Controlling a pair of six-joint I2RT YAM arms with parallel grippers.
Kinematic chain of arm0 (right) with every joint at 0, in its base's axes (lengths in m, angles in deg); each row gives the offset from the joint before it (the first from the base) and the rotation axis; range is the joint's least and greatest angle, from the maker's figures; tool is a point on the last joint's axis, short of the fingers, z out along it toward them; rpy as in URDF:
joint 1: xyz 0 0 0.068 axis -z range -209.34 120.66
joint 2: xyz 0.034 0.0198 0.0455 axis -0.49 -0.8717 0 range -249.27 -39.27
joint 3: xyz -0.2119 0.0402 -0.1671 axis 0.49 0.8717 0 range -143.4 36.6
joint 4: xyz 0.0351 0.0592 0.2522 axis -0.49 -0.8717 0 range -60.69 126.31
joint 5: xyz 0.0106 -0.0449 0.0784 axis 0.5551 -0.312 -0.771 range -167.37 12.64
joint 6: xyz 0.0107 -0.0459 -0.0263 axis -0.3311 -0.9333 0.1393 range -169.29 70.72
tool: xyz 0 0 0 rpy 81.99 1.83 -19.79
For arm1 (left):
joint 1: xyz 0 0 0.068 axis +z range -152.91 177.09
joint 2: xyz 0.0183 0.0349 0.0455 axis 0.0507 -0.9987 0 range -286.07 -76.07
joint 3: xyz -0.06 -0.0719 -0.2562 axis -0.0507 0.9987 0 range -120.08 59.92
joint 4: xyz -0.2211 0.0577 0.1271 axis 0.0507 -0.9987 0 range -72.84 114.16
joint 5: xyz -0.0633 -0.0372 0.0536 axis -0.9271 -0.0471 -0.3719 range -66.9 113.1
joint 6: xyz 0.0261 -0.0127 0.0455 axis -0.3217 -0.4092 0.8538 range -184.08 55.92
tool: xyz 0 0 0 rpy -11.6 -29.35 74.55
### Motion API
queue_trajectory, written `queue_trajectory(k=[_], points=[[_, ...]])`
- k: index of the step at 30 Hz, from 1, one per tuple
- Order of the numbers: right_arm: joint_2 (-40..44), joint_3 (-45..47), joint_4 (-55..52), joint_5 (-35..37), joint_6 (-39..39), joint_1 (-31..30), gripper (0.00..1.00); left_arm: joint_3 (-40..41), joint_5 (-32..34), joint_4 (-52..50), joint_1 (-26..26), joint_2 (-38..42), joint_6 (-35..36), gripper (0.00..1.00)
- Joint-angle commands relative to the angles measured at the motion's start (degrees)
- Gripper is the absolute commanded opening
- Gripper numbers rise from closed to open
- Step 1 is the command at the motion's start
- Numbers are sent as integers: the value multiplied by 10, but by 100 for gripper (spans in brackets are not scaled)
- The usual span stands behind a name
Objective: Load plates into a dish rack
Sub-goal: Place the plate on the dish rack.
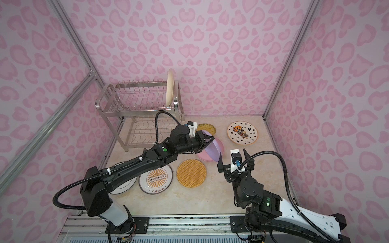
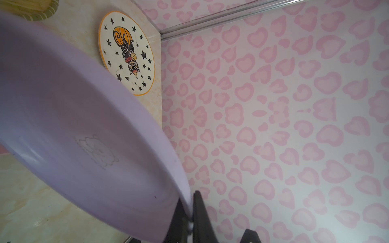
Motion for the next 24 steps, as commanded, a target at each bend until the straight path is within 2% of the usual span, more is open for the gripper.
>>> queue_trajectory(k=[1, 6, 10, 13, 21, 24], points=[[4, -33, -160, -39, 114, 32, 100, 8, 11, 33, -7, 25, 57, 3], [10, -60, -214, -209, 193, 166, 100, 43, 11, 22, -24, 78, 135, 3], [-2, -52, -202, -375, 239, 270, 100, 75, 9, -5, -32, 148, 212, 3], [-14, -33, -172, -461, 256, 323, 100, 95, -14, -36, -32, 202, 266, 3], [-29, 40, -72, -580, 282, 399, 100, 98, -74, -149, -32, 320, 392, 3], [-37, 63, -39, -598, 286, 405, 100, 81, -68, -198, -32, 362, 430, 3]])
